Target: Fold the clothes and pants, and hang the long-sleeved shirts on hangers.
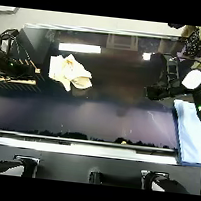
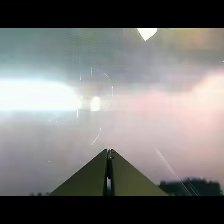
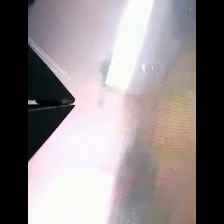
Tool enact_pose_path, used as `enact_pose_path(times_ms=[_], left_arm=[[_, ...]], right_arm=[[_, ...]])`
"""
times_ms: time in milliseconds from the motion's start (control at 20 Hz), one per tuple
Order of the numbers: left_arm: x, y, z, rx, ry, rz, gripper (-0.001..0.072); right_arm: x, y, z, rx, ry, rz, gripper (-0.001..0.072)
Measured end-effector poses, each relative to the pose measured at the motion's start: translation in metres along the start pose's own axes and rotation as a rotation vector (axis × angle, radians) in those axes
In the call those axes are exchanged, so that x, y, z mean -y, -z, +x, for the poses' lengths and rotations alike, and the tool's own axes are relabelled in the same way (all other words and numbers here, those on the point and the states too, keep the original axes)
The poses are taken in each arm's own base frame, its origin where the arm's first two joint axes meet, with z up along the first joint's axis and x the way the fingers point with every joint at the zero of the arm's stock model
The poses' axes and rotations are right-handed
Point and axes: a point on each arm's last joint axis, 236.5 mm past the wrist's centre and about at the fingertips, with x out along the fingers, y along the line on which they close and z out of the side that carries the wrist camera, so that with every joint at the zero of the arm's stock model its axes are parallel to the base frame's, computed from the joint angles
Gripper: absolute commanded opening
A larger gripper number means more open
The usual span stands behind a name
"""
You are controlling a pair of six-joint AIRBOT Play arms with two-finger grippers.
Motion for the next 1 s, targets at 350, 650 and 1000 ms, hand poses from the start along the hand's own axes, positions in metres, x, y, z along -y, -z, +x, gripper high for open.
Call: enact_pose_path(times_ms=[350,650,1000], left_arm=[[0.013,-0.018,0.021,0.024,0.042,-0.048,0.0579],[0.055,-0.065,0.110,0.056,0.118,-0.099,0.0680],[0.067,-0.107,0.216,0.089,0.131,-0.161,0.0619]], right_arm=[[0.000,0.000,0.000,0.000,0.000,0.000,0.0031],[0.000,0.000,0.000,0.000,0.000,0.000,0.0032],[0.000,0.000,0.000,-0.002,0.000,0.000,0.0033]])
